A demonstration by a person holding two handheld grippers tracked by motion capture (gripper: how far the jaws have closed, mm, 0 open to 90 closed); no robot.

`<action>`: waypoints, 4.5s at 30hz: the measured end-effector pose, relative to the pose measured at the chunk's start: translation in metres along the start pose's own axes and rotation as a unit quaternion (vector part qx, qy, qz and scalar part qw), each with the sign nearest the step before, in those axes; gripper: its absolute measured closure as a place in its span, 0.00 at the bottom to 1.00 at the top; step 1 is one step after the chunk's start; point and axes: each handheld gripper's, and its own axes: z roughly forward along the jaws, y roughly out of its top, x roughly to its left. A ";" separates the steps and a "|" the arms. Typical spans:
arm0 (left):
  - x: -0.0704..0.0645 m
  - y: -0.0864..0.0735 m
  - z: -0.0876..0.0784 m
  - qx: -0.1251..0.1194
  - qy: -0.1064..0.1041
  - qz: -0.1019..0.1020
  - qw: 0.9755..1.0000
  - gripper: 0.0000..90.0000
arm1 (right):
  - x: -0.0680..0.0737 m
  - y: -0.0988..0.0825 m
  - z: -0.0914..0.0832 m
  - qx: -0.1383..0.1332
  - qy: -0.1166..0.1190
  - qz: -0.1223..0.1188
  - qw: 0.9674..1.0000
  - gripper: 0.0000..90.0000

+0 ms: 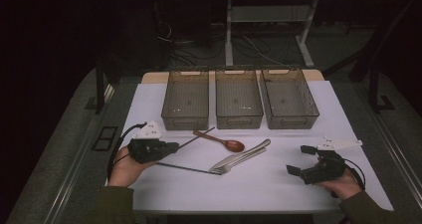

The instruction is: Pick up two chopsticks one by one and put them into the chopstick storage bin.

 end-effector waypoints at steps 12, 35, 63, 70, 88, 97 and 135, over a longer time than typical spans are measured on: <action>0.028 0.049 0.019 -0.002 0.059 -0.048 0.997 0.95 | -0.002 0.000 -0.001 -0.003 0.007 0.009 1.000 0.01; 0.136 0.097 0.070 -0.029 0.143 -0.148 0.978 0.95 | -0.003 0.000 -0.002 -0.006 0.015 0.016 1.000 0.01; 0.085 0.100 0.045 0.001 0.088 -0.083 0.993 0.29 | -0.003 0.000 -0.003 -0.010 0.014 0.013 1.000 0.01; 0.043 0.077 0.037 -0.002 0.047 -0.047 0.998 0.27 | -0.002 0.000 -0.004 -0.013 0.011 0.014 1.000 0.01; -0.004 -0.011 0.032 0.044 -0.041 0.004 0.998 0.70 | -0.002 -0.001 -0.003 -0.011 0.011 0.013 1.000 0.01; -0.002 -0.031 0.038 0.060 -0.076 0.020 0.995 0.79 | -0.001 -0.001 -0.002 -0.007 0.009 0.008 1.000 0.01; -0.022 -0.042 0.047 0.108 -0.118 0.043 0.986 0.88 | -0.002 -0.001 -0.002 -0.007 0.009 0.008 1.000 0.01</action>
